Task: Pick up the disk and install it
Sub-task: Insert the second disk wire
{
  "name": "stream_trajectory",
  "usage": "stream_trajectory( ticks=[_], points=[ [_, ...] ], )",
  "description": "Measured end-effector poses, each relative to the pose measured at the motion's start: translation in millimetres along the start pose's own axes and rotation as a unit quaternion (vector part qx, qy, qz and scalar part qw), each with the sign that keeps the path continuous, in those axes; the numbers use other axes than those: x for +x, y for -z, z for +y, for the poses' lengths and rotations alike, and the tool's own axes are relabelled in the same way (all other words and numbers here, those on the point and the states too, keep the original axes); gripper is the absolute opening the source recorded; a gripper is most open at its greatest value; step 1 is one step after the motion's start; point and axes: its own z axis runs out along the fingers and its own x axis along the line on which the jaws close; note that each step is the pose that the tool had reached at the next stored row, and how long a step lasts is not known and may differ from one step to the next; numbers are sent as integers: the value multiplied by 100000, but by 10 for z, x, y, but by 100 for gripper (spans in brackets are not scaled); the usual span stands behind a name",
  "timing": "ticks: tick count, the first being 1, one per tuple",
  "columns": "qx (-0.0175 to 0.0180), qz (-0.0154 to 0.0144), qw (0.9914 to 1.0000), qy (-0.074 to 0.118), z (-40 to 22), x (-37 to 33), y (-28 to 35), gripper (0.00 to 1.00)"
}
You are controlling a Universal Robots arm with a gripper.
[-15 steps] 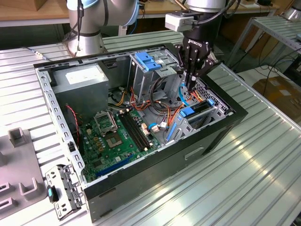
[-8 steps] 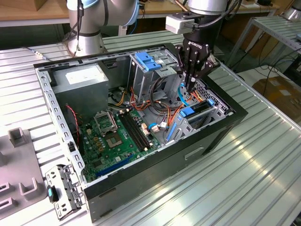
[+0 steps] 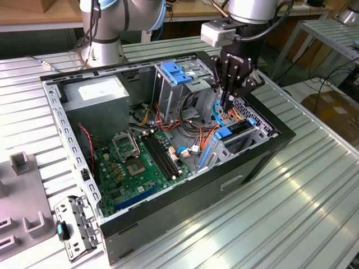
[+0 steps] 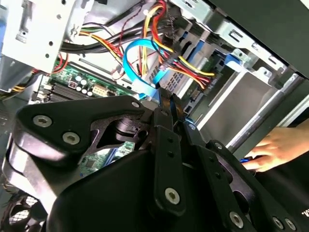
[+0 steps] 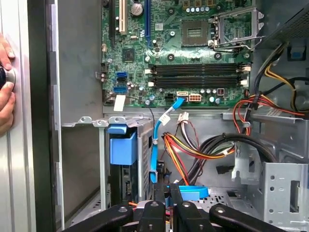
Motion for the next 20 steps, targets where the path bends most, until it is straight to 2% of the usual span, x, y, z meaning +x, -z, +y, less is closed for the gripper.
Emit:
stream_trajectory(
  ticks=[3,9,11,13,14,15,17,18,20],
  points=[
    [100,-6,100000,-24,2,57,-17,16],
    [326,-41,99999,-60,3,232,-65,16],
    [752,-210,99997,-140,4,290,-84,16],
    [1930,-318,99980,-309,14,306,-93,16],
    [2324,-362,99972,-346,20,307,-94,16],
    [2674,-481,99962,-375,32,309,-96,16],
    [3071,-905,99948,-451,59,318,-105,16],
    [3150,-1098,99943,-479,65,325,-109,16],
    [3296,-1996,99924,-569,73,376,-132,16]
  ],
)
